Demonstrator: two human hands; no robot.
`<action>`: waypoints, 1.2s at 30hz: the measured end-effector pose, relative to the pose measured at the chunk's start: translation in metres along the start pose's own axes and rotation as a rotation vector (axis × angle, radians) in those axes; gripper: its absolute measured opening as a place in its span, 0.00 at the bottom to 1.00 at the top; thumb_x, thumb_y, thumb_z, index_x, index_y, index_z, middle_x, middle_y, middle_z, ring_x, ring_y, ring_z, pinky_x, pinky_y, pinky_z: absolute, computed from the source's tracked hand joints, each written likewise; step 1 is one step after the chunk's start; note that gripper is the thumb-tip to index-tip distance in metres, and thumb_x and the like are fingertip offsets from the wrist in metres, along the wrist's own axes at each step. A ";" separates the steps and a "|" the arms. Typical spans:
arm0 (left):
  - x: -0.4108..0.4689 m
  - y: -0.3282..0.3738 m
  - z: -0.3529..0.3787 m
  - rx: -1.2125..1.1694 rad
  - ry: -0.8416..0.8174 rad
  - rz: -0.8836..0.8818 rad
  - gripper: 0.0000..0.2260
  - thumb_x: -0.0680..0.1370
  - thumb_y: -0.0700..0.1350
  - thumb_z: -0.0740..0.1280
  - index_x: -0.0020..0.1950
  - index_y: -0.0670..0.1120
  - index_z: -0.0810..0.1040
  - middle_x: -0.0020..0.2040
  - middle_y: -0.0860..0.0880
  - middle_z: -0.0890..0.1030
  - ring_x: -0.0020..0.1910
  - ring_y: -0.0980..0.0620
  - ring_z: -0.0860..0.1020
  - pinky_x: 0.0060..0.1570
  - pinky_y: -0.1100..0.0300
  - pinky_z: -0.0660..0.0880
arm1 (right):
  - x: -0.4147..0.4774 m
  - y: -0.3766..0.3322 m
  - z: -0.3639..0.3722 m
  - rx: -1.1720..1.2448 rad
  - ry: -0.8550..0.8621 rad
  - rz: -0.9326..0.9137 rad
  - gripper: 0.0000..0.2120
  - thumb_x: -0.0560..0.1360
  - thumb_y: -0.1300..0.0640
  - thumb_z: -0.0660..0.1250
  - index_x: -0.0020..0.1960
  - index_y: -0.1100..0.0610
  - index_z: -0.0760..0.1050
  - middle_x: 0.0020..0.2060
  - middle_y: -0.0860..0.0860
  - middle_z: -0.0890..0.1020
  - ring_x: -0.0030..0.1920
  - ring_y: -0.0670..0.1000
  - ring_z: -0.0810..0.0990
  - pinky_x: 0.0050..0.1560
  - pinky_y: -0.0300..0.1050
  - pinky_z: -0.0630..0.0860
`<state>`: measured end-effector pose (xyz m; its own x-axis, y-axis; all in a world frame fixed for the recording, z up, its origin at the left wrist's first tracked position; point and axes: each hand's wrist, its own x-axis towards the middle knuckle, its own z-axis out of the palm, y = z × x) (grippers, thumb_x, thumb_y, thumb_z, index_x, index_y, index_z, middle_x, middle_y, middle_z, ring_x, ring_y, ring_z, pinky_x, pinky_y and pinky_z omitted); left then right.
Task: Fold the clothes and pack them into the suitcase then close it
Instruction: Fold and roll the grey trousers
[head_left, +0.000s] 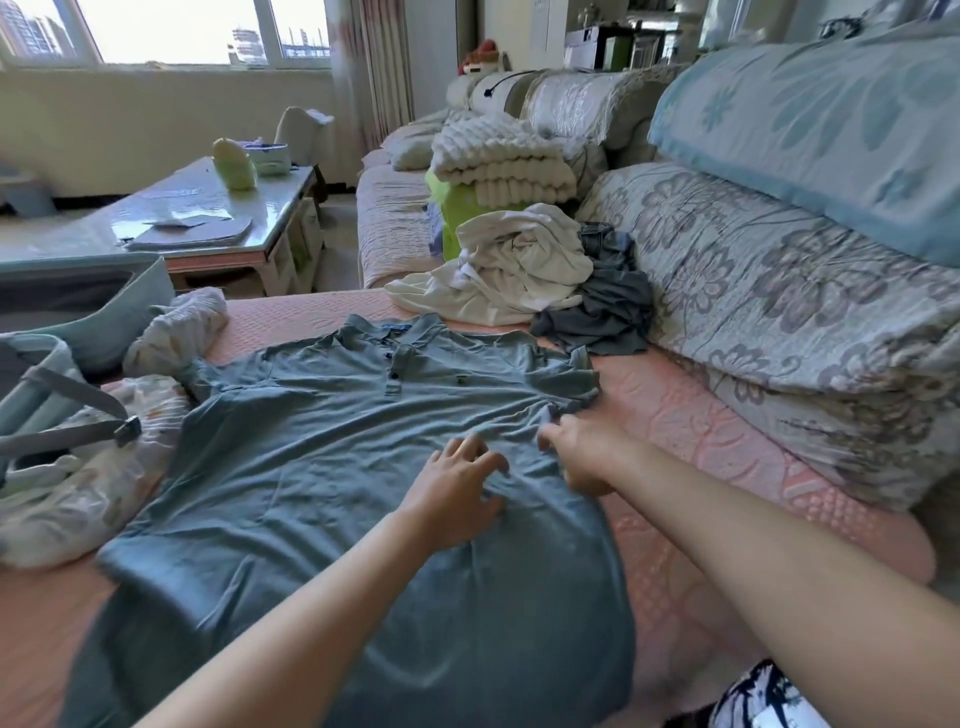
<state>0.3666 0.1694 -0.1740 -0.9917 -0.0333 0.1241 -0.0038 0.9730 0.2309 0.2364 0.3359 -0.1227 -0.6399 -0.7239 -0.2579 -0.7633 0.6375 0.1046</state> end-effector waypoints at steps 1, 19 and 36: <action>-0.010 0.004 0.000 -0.023 0.014 0.018 0.16 0.76 0.54 0.66 0.63 0.54 0.73 0.61 0.51 0.71 0.64 0.48 0.68 0.63 0.53 0.68 | -0.013 0.001 0.004 -0.045 -0.010 -0.057 0.28 0.71 0.61 0.68 0.66 0.43 0.67 0.60 0.52 0.71 0.55 0.55 0.76 0.54 0.51 0.78; -0.073 0.045 -0.019 -0.018 -0.144 0.019 0.46 0.62 0.81 0.60 0.73 0.57 0.64 0.67 0.55 0.71 0.69 0.53 0.68 0.68 0.52 0.67 | -0.064 -0.016 0.020 0.656 0.311 -0.007 0.03 0.78 0.59 0.66 0.47 0.52 0.76 0.43 0.50 0.81 0.45 0.52 0.80 0.48 0.46 0.76; -0.084 -0.052 -0.039 0.135 0.238 0.072 0.12 0.73 0.58 0.69 0.48 0.53 0.74 0.50 0.55 0.73 0.49 0.50 0.76 0.35 0.58 0.72 | -0.002 -0.052 -0.010 0.254 0.284 -0.192 0.19 0.72 0.49 0.67 0.62 0.45 0.72 0.59 0.49 0.71 0.60 0.55 0.75 0.59 0.48 0.73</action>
<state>0.4555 0.1125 -0.1587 -0.9320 0.0002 0.3624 0.0332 0.9958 0.0848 0.2758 0.3016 -0.1180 -0.5142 -0.8572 0.0292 -0.8478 0.5028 -0.1686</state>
